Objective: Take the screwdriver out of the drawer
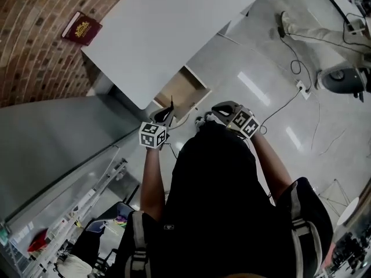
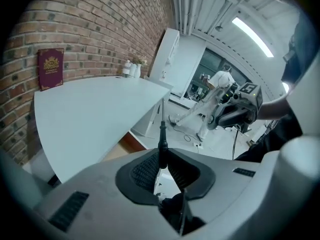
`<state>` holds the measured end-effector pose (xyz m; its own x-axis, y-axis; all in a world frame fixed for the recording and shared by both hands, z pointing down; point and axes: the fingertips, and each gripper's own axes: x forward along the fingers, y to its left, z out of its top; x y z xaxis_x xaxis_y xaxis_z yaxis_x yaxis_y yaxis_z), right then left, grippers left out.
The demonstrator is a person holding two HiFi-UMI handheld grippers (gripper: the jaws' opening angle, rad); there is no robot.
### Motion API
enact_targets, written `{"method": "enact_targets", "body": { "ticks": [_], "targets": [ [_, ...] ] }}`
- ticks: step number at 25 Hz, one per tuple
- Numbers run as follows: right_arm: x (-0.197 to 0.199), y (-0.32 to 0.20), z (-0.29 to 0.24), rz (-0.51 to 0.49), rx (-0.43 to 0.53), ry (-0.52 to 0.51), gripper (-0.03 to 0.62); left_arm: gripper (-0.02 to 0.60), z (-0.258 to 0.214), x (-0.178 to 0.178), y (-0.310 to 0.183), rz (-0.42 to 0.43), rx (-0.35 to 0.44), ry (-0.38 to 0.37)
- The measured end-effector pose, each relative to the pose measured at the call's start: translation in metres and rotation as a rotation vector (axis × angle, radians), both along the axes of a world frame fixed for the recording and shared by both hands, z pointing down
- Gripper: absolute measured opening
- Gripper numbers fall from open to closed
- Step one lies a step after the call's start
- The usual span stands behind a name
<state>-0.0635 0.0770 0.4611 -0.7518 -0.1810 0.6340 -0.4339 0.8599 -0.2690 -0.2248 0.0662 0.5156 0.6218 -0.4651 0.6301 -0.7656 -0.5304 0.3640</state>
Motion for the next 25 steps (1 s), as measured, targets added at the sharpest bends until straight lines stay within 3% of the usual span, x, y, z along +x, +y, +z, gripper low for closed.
{"method": "enact_targets", "body": {
  "ticks": [9,19,25],
  "targets": [
    [-0.017,0.006,-0.021,-0.032,0.047,-0.022,0.055,0.057,-0.034,-0.006,0.008,-0.064,0.081,0.079],
    [-0.025,0.023,-0.038,-0.047,0.102,-0.018,0.055,0.057,-0.076,-0.002,0.026,-0.027,0.179,0.094],
    [-0.028,0.005,-0.033,-0.064,0.104,-0.012,0.055,0.058,-0.077,0.000,0.014,-0.023,0.187,0.098]
  ]
}}
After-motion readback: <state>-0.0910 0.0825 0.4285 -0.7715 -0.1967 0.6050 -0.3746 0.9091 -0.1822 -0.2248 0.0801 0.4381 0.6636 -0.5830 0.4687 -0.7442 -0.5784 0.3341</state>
